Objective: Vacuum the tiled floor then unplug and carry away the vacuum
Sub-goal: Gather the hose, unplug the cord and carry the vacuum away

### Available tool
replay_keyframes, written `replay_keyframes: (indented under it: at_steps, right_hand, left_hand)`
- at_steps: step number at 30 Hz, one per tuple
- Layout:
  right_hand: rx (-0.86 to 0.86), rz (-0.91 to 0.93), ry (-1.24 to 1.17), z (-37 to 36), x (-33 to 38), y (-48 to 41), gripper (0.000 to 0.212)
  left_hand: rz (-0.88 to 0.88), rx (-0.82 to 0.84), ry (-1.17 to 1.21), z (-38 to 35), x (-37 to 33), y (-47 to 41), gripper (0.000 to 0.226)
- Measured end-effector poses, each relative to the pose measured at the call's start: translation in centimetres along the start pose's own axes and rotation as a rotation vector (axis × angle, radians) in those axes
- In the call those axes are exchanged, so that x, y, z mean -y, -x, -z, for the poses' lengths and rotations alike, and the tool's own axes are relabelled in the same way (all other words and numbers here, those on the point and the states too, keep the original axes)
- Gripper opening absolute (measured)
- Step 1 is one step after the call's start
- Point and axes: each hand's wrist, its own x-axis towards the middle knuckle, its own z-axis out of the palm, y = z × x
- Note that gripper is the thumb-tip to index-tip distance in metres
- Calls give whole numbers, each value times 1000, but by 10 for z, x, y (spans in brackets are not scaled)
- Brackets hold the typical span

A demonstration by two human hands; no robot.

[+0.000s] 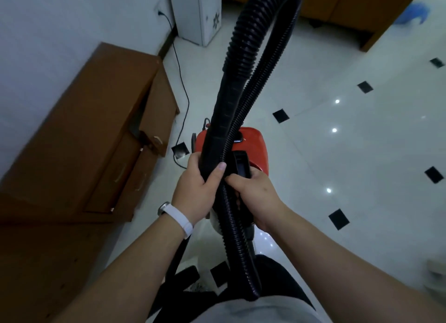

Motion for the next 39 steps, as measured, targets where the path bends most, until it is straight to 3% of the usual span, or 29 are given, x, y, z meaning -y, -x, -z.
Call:
replay_keyframes:
  at_steps: [4, 7, 13, 18, 21, 26, 32, 39]
  right_hand:
    - [14, 67, 45, 14, 45, 23, 25]
    - [25, 121, 64, 25, 79, 36, 21]
    - [24, 241, 60, 56, 147, 52, 7]
    - [-6, 294, 99, 81, 193, 52, 28]
    - [-39, 310, 116, 90, 218, 46, 29]
    - [-76, 333, 87, 96, 254, 20, 26]
    - [-140, 346, 95, 87, 302, -41, 38]
    - [-244, 367, 140, 60, 378, -122, 37]
  left_hand:
    - [-56, -43, 54, 4, -52, 6, 31]
    - [-111, -56, 64, 7, -98, 5, 22]
    - [-231, -84, 94, 0, -177, -8, 31]
    - [-312, -116, 107, -15, -225, -31, 34]
    - [-344, -109, 119, -22, -246, -49, 37]
    - [-353, -78, 152, -25, -269, -95, 36]
    - [-366, -33, 205, -18, -287, -178, 38]
    - [-371, 58, 232, 10, -312, -295, 20]
